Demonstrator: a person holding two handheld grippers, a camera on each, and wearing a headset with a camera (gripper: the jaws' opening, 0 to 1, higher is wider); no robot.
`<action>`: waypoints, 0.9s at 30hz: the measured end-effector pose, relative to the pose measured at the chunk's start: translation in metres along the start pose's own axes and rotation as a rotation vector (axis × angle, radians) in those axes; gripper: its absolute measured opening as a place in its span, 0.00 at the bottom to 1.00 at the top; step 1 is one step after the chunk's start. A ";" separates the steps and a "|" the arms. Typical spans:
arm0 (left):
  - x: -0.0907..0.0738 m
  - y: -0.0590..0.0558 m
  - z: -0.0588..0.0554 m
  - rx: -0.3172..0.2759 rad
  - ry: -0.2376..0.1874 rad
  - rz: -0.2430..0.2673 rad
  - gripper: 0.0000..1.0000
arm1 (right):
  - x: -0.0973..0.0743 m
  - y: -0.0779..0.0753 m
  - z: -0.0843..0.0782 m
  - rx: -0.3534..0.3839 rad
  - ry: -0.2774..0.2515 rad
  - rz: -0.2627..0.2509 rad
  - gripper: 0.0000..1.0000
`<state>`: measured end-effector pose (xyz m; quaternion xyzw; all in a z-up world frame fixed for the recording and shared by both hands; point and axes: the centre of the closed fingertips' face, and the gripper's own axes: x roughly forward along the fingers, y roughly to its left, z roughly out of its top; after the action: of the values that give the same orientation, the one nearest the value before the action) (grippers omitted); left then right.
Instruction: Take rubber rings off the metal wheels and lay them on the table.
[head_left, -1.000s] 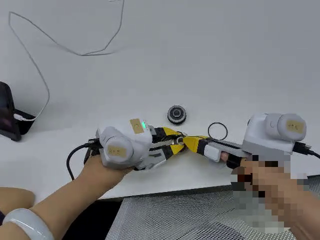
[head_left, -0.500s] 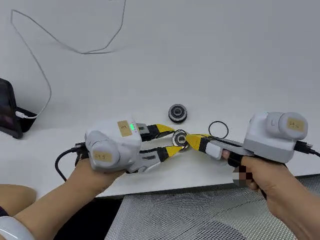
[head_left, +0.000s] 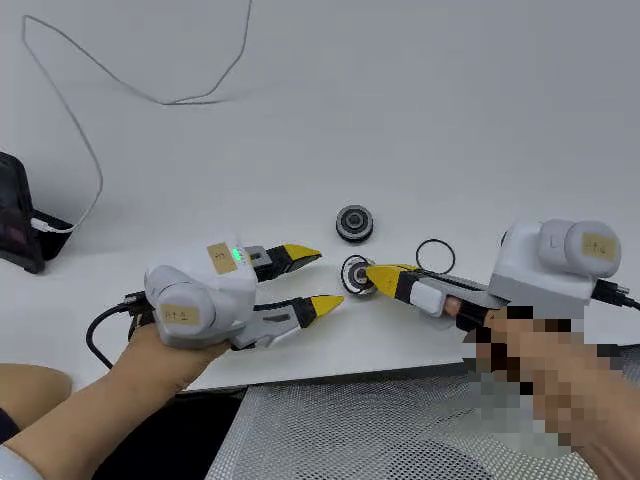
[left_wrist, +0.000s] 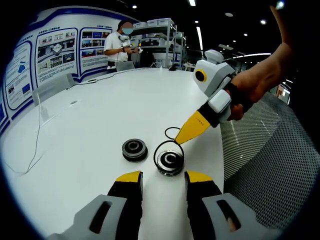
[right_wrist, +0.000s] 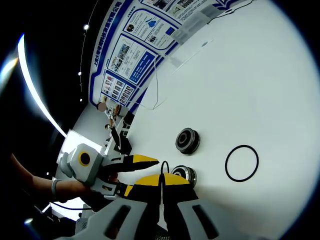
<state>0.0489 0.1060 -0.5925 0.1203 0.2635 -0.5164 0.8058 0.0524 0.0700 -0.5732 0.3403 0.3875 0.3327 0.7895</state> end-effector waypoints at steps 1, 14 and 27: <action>0.000 0.000 0.000 0.000 0.000 0.000 0.35 | 0.000 0.001 0.001 0.003 -0.003 0.004 0.01; -0.005 0.002 -0.002 -0.017 -0.011 0.023 0.44 | -0.025 -0.016 0.027 0.034 -0.084 -0.033 0.02; -0.011 0.015 -0.004 -0.054 -0.025 0.082 0.61 | -0.046 -0.048 0.033 0.076 -0.122 -0.113 0.02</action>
<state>0.0571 0.1229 -0.5905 0.1029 0.2620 -0.4772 0.8325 0.0709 -0.0019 -0.5786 0.3670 0.3698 0.2514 0.8157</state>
